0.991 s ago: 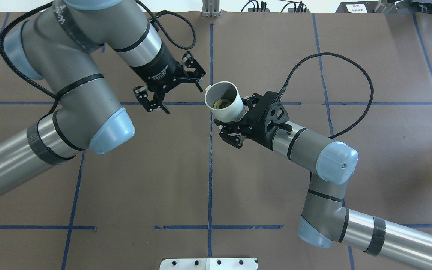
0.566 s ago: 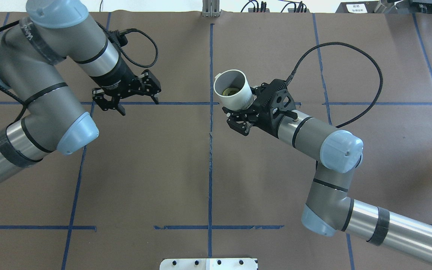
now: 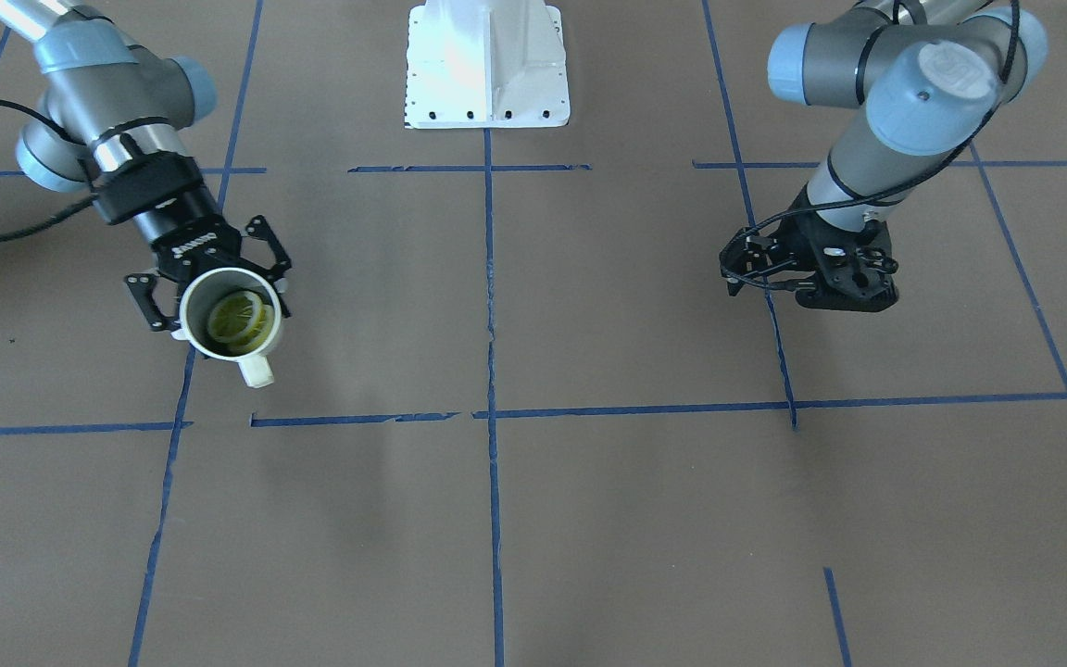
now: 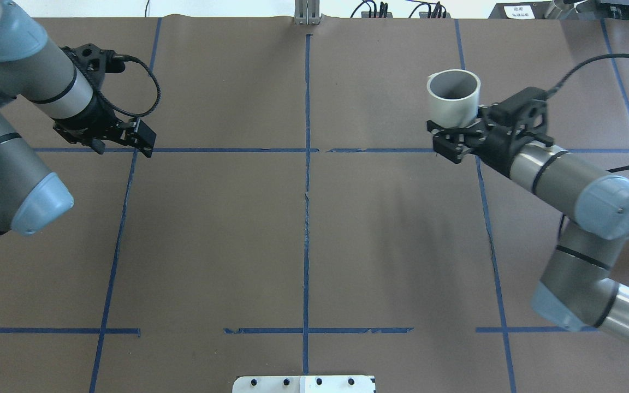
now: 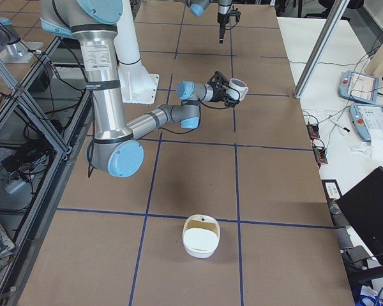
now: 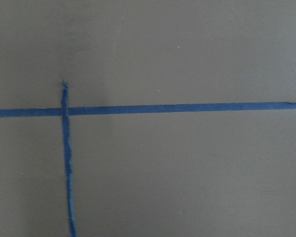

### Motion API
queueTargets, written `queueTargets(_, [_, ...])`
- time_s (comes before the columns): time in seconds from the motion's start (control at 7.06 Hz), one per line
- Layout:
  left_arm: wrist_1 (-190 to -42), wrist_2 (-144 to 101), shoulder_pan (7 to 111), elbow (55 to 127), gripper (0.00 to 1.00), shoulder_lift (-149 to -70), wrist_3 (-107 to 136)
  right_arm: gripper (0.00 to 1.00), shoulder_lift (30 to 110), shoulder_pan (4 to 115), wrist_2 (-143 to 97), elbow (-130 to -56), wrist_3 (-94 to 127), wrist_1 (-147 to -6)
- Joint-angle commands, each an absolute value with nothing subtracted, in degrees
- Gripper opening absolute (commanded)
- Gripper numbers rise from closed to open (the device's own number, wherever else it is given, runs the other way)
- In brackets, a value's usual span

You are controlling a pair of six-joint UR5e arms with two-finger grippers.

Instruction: Left arm hands cup to right arm to dump lemon

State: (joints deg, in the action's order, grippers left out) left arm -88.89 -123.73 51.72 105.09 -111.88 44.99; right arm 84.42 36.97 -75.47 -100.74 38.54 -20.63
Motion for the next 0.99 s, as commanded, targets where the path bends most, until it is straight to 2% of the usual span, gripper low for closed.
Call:
queueTargets(0.0, [-88.86,-123.57,54.21,107.92,1.0,-107.51,42.63,0.03,97.15,40.86,-77.08,-106.85,39.02,-18.91])
queueTargets(0.42, [-88.86,-123.66,54.23,108.02,1.0,-107.4,43.15,0.07,113.59,45.26,-82.27,-106.18,39.29,-1.39])
queueTargets(0.57, [-88.86,-123.66,53.97,108.02,1.0,-107.4,44.29,0.07,116.51,45.44,-82.27,-103.21,40.42,5.47])
queueTargets(0.85, [-88.86,-123.66,53.88,108.02,1.0,-107.4,45.88,0.06,116.9,46.83,-82.35,-86.4,44.11,27.22])
